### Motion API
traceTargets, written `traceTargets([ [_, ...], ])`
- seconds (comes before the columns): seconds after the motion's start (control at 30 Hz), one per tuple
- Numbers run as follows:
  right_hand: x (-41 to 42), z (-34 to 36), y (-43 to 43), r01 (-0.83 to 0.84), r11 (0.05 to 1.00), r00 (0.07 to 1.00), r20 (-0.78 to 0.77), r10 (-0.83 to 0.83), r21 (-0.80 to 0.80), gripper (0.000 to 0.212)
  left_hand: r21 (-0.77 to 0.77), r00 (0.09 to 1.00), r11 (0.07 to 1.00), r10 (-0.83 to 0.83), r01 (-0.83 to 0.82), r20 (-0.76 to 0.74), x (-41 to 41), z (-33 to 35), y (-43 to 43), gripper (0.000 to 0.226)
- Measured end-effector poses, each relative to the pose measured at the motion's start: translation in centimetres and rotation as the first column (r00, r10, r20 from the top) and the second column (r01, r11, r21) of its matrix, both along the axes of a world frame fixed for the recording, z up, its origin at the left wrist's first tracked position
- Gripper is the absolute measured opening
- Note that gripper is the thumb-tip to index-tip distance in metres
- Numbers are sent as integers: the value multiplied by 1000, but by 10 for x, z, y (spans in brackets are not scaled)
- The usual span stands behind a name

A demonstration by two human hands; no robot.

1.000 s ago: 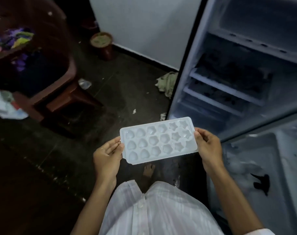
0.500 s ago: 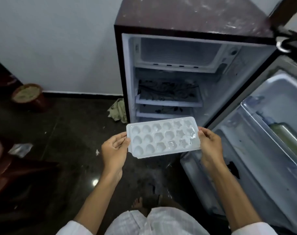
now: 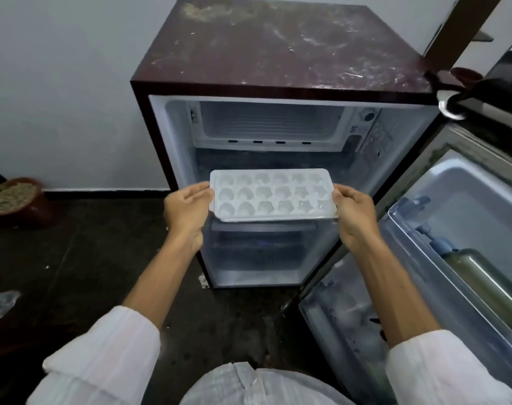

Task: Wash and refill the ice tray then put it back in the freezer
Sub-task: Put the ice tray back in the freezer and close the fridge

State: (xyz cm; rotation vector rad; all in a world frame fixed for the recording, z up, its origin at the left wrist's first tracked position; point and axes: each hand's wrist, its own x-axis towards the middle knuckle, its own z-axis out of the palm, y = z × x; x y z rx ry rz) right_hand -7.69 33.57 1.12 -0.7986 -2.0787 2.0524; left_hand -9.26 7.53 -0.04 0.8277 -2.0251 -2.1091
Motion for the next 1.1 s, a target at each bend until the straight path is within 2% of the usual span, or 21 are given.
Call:
traceTargets([
  [0.17,-51,-6,15,-31,999,999,-27,31,-7,19,-36,998,999,13,-15,-57,-48,3,9,21],
  [0.33,-96,-16,22,-21,1000,997,-74,21,-3,18,-84,994,996,-2,-7,-109,-97,1,13,10],
  [0.5,-133,-22,25,27,999,994,-111,-23,32,16,-135,984,990,-69,47,-163,-142,-3,15,14],
  [0.67,-164,-28,29,71,996,986,-157,-61,56,10,-140,974,984,-138,114,-181,-179,-12,23,29],
  [0.83,-202,-31,32,66,968,994,-97,-44,241,17,-180,979,979,-130,101,-157,-214,-22,25,11],
  [0.93,-218,-30,31,56,921,997,-72,-31,385,20,-223,977,972,-109,67,-183,-233,-25,29,16],
  [1.0,-227,-32,31,85,913,995,-90,-54,398,23,-249,976,968,-94,43,-197,-247,-28,28,6],
  [1.03,-231,-33,30,106,911,992,-100,-72,398,25,-251,977,967,-91,41,-192,-254,-29,27,9],
  [1.1,-239,-34,29,126,901,990,-110,-87,416,14,-254,981,965,-115,73,-156,-263,-29,28,10],
])
